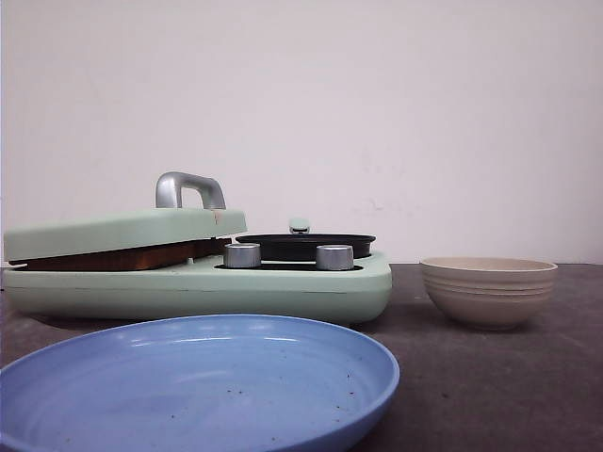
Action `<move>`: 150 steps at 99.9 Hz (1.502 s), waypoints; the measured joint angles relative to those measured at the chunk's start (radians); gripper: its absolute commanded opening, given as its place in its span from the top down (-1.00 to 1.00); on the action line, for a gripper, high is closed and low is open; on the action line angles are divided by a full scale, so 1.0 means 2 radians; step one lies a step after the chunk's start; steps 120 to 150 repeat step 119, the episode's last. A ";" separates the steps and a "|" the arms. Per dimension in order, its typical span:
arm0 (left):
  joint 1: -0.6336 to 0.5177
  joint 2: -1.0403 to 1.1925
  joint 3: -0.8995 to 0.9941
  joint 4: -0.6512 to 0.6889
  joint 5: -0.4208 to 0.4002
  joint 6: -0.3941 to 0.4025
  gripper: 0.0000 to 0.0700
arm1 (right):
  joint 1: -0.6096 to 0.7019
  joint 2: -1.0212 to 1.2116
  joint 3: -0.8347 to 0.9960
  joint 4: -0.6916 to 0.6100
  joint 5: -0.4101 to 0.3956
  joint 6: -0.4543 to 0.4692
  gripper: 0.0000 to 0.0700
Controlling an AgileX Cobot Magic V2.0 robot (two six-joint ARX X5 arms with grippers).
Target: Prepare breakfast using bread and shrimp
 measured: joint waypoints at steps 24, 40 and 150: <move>0.000 0.000 0.000 0.000 0.000 0.000 1.00 | 0.000 0.000 0.000 0.014 -0.042 0.001 1.00; 0.000 0.000 0.000 0.000 0.000 0.000 1.00 | 0.000 0.000 0.000 0.019 -0.042 0.001 1.00; 0.000 0.000 0.000 0.000 0.000 0.000 1.00 | 0.000 0.000 0.000 0.031 -0.042 0.001 1.00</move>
